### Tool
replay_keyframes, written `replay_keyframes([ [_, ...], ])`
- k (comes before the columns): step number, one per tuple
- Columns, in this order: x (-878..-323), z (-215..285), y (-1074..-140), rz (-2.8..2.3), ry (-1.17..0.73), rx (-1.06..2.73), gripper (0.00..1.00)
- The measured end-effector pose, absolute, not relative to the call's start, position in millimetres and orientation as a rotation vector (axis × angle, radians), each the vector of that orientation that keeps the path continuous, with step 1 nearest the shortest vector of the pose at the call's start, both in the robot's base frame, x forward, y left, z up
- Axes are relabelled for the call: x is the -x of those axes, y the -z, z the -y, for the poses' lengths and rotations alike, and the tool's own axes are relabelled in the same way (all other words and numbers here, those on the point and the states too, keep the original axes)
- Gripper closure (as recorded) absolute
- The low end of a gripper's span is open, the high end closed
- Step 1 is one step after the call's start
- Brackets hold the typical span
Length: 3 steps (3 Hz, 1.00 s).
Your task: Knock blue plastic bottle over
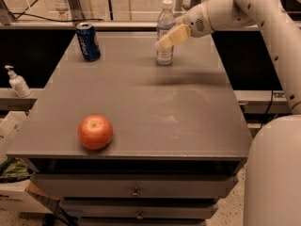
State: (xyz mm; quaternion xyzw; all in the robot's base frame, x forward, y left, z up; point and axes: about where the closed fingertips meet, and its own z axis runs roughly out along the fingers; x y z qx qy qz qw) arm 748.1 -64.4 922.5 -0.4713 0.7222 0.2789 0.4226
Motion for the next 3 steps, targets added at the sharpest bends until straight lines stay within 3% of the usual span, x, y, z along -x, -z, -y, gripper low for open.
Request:
replay_keyframes([
  [3,-637,51,-941,-1.687,-1.037,1.314,0.0],
])
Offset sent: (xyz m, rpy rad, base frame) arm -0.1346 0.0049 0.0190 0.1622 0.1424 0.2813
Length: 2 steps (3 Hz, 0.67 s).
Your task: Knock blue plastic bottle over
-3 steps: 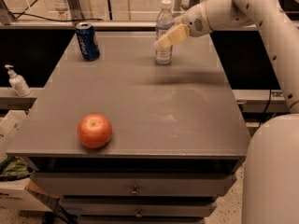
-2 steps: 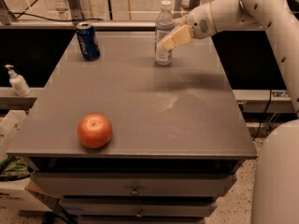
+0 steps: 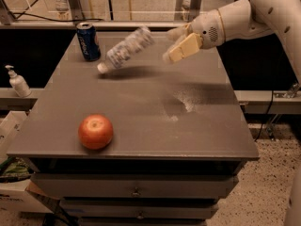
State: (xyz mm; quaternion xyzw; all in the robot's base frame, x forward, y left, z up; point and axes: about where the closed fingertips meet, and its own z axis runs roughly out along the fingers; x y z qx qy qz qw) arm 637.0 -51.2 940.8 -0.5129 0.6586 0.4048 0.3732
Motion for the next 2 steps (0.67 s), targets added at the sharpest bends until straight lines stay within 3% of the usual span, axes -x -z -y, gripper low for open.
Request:
replay_keyframes([
  [2,-599,73,-945,-1.659,-1.044,1.356,0.0],
])
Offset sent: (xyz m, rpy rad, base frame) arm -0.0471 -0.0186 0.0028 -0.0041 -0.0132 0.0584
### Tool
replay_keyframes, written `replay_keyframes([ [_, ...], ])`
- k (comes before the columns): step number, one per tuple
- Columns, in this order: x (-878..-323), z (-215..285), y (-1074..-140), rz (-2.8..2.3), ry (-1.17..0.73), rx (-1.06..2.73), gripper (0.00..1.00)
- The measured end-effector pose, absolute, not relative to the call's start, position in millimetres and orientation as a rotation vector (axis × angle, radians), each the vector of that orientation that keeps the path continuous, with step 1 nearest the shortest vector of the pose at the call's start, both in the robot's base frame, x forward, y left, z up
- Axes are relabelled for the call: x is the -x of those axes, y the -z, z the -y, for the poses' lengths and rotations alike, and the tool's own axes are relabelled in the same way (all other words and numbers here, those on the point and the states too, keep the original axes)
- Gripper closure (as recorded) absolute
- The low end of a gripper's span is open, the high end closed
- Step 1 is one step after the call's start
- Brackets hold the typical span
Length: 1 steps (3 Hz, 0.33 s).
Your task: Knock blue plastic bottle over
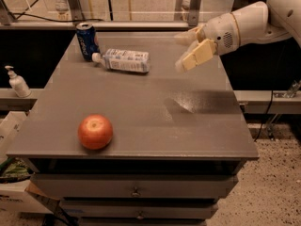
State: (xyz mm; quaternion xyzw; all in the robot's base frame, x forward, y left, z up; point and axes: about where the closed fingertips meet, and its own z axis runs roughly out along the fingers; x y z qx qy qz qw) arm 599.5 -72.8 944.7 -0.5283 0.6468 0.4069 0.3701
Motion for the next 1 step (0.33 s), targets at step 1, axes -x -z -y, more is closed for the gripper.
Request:
replay_keyframes([
  [1,-599.5,73.1,-944.6,-1.66,-1.044,1.355,0.0],
])
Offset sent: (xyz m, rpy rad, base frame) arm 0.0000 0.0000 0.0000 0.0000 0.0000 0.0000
